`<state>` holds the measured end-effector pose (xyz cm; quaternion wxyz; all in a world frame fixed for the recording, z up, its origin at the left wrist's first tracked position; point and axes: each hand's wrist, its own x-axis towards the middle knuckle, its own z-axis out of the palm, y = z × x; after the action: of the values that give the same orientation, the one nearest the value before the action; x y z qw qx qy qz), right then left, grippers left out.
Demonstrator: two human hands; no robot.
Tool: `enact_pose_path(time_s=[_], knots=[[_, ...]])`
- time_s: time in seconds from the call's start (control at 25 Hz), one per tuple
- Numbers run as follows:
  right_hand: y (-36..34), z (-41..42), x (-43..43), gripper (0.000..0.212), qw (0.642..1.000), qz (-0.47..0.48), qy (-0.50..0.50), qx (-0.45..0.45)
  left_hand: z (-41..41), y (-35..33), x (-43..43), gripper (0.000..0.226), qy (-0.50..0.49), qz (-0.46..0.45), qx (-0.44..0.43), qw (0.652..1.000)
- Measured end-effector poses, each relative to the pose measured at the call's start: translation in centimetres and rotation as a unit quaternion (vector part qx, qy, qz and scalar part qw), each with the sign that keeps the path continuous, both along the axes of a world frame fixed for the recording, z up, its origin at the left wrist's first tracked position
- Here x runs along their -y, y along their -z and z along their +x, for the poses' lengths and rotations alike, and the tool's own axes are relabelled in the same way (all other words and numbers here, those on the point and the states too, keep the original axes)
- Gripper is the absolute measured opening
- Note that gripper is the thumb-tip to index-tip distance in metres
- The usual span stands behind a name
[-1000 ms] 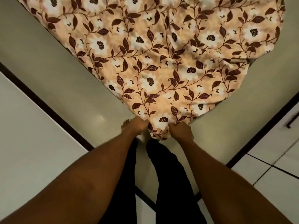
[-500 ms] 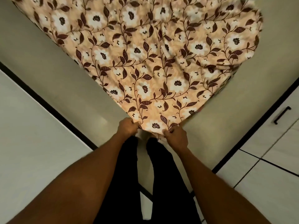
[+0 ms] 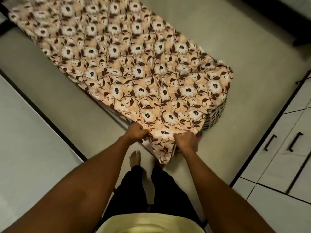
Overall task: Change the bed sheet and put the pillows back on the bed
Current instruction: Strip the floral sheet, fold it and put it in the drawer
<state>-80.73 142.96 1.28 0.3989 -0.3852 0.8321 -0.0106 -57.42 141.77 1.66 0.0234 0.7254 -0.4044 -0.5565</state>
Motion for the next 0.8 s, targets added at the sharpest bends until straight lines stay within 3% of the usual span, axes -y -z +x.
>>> enact_pose_path(time_s=[0.16, 0.32, 0.48, 0.8], knots=[[-0.7, 0.6, 2.8, 0.051, 0.998, -0.001, -0.059, -0.024, -0.7, -1.5, 2.4, 0.048, 0.051, 0.03, 0.053, 0.997], [-0.7, 1.3, 2.7, 0.038, 0.995, 0.004, -0.099, 0.023, 0.4, -2.1, 1.3, 0.043, 0.116, 0.051, 0.09, 0.988], [-1.2, 2.7, 2.5, 0.024, 0.989, 0.023, -0.138, 0.036, 3.1, -2.7, 0.0, 0.034, 0.11, 0.053, 0.101, 0.987], [-2.5, 11.6, 6.9, 0.022, 0.967, 0.015, -0.254, 0.004, 13.7, -4.0, 1.6, 0.029, 0.05, 0.005, 0.128, 0.99]])
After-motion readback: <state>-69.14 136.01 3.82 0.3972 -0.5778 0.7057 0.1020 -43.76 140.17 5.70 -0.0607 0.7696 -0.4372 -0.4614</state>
